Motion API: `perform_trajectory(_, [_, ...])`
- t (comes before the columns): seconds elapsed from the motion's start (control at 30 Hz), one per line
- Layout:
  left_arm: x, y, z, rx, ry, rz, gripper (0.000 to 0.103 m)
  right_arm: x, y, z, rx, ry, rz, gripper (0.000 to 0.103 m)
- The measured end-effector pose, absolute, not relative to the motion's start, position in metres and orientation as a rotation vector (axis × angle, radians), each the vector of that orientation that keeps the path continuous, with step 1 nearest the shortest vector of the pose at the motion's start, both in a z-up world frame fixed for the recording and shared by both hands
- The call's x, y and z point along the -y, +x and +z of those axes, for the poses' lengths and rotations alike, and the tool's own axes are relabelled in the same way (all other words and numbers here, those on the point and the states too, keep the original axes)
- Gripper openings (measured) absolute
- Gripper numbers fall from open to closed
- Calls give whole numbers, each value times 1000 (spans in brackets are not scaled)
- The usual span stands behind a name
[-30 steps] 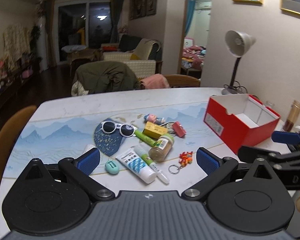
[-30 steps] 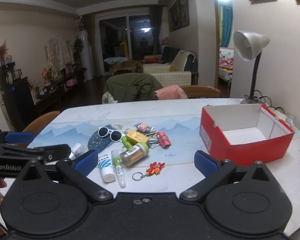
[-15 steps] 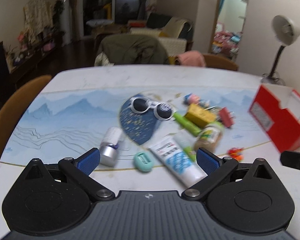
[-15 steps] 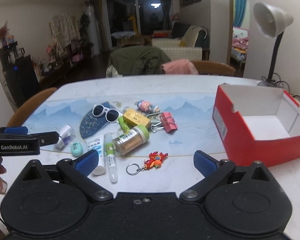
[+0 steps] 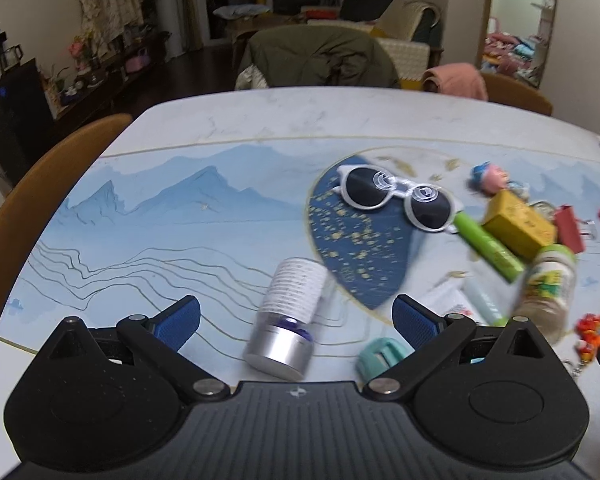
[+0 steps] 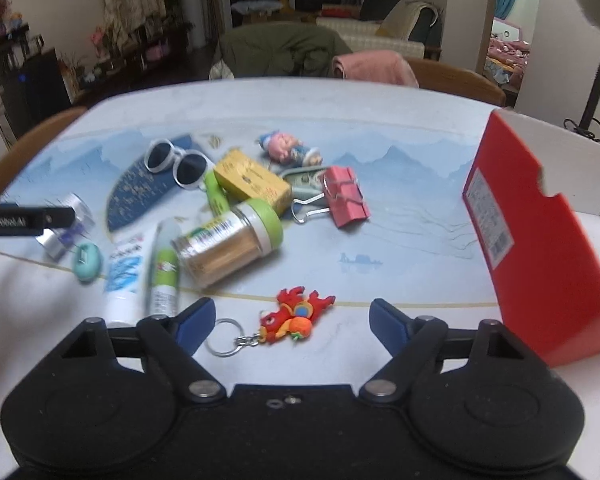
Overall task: Organize rigid objects
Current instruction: 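Grasp the clear silver-capped cylinder with the left tool while the right grasps the red fish keychain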
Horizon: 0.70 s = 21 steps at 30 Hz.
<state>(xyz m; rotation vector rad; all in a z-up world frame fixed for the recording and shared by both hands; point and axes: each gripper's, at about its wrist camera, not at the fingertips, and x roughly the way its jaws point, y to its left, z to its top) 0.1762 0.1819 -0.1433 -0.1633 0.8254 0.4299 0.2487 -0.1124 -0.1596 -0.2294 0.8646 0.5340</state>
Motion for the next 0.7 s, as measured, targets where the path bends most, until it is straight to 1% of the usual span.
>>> perform_trajectory(0.07, [-187,180,-149,-837,-175,441,102,110,254,-167,-882,-236,537,81])
perform_trajectory(0.17, [-190,184,-153,-839,-178,447,102,106,260,-176,-905,-246,543,77])
perform_trajectory(0.27, [-188,188,-156,-845,-164,441,96,101,262,-179,-911,-255,558,76])
perform_trajectory(0.33, [-187,190,-158,-850,-163,442,91,98,263,-180,-916,-258,565,75])
perform_trajectory(0.37, [-187,191,-159,-852,-165,439,89,98,263,-181,-920,-257,567,74])
perform_trajectory(0.53, [-187,194,-159,-856,-170,433,71,96,265,-184,-935,-259,563,65])
perform_trajectory(0.57, [-187,195,-160,-859,-172,432,69,96,265,-184,-934,-259,562,65])
perform_trajectory(0.6, [-187,195,-160,-863,-174,428,66,96,265,-184,-931,-260,560,62])
perform_trajectory(0.63, [-186,196,-161,-866,-175,427,60,96,266,-184,-930,-262,559,60])
perform_trajectory(0.7, [-187,196,-161,-869,-185,426,53,95,266,-184,-926,-268,557,57])
